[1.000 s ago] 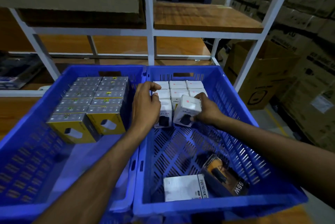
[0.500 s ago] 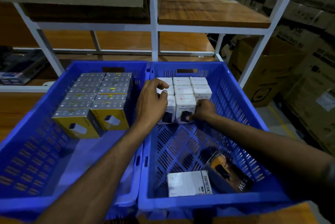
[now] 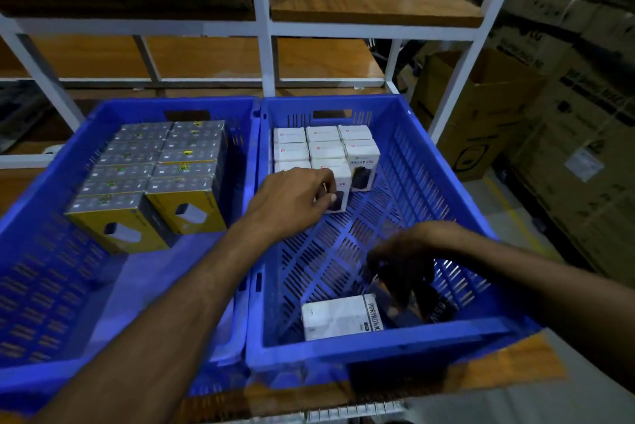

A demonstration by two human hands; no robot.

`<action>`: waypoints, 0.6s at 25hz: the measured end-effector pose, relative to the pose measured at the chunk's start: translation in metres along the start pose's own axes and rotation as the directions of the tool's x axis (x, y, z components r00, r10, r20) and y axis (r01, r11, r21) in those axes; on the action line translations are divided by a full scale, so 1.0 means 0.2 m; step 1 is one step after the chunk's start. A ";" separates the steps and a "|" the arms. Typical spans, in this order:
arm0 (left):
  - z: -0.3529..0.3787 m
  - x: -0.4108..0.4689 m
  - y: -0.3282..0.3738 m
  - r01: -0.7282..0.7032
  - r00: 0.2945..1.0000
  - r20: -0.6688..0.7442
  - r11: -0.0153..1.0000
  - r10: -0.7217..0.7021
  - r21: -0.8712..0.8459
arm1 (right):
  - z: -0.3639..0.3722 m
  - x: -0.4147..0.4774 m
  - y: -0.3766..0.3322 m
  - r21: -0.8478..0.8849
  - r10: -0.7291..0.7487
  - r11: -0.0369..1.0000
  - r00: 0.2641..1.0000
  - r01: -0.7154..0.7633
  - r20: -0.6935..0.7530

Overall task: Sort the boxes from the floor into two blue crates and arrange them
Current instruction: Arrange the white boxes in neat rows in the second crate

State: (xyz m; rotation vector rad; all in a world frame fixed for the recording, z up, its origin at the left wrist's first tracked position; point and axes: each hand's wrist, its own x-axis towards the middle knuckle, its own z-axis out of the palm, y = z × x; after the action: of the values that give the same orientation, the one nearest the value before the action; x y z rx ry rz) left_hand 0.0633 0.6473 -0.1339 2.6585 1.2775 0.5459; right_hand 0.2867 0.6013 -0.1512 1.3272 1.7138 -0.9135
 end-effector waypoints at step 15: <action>-0.01 0.01 -0.01 0.138 0.988 -0.043 0.978 -0.146 -0.158 | -0.26 -0.22 0.18 0.570 0.023 0.478 0.639 0.668 -0.769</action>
State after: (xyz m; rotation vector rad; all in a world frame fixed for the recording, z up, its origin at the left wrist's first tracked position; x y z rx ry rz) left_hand 0.0617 0.6504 -0.1313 2.4205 1.3671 0.6715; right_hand 0.3225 0.6349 -0.0913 2.2053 2.3146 -1.8327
